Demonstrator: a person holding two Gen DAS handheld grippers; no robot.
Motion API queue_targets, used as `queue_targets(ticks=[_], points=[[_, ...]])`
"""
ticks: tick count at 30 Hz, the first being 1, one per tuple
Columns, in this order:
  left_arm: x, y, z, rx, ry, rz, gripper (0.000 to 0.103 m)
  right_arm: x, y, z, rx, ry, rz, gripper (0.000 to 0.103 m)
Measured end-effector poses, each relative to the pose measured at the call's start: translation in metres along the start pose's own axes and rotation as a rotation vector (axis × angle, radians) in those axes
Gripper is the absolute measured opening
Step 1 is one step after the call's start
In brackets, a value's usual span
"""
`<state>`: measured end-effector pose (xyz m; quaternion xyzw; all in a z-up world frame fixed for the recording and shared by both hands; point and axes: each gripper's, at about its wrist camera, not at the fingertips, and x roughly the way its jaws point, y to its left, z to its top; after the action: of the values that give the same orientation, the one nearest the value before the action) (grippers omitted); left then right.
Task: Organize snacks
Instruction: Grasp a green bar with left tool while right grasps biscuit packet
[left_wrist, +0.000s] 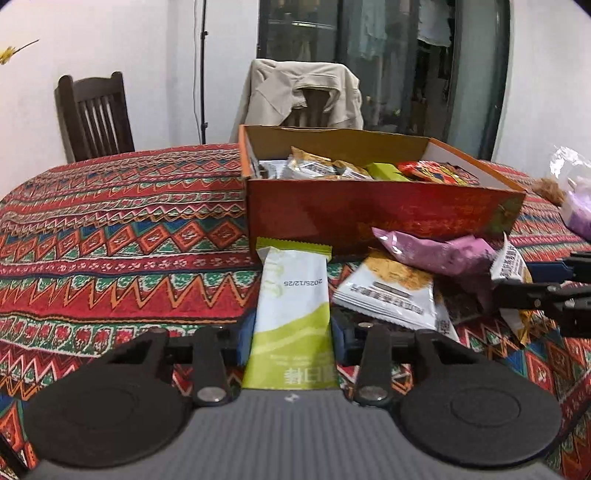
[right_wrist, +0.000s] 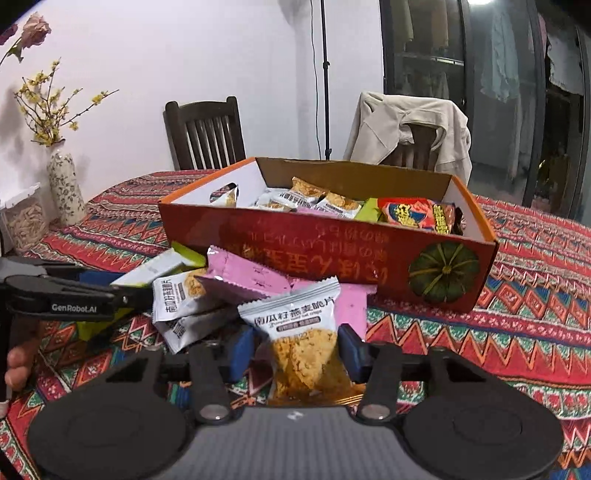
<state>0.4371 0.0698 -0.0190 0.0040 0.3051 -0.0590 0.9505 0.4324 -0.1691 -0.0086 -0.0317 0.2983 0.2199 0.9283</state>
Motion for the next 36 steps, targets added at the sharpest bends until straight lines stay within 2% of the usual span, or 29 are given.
queue_targets(ticks=[4,9,14,18,26,36], points=[[-0.015,-0.004,-0.006,-0.006,0.001,0.036,0.038,-0.011,-0.001,-0.006,0.029,-0.006,0.014,0.039],[-0.068,-0.005,-0.028,-0.106,-0.042,0.036,0.038,-0.047,0.001,-0.023,0.041,-0.008,0.040,0.039],[-0.115,-0.016,-0.056,-0.204,-0.038,0.012,0.038,-0.093,0.001,-0.052,0.075,0.004,0.053,0.039],[-0.137,-0.031,-0.066,-0.184,-0.032,0.010,0.038,-0.121,0.004,-0.066,0.100,-0.012,0.071,0.039],[-0.166,-0.054,-0.069,-0.158,-0.083,0.017,0.039,-0.158,0.008,-0.077,0.091,-0.063,0.088,0.039],[-0.170,-0.065,-0.062,-0.140,-0.096,0.011,0.039,-0.170,-0.002,-0.083,0.117,-0.085,0.084,0.039]])
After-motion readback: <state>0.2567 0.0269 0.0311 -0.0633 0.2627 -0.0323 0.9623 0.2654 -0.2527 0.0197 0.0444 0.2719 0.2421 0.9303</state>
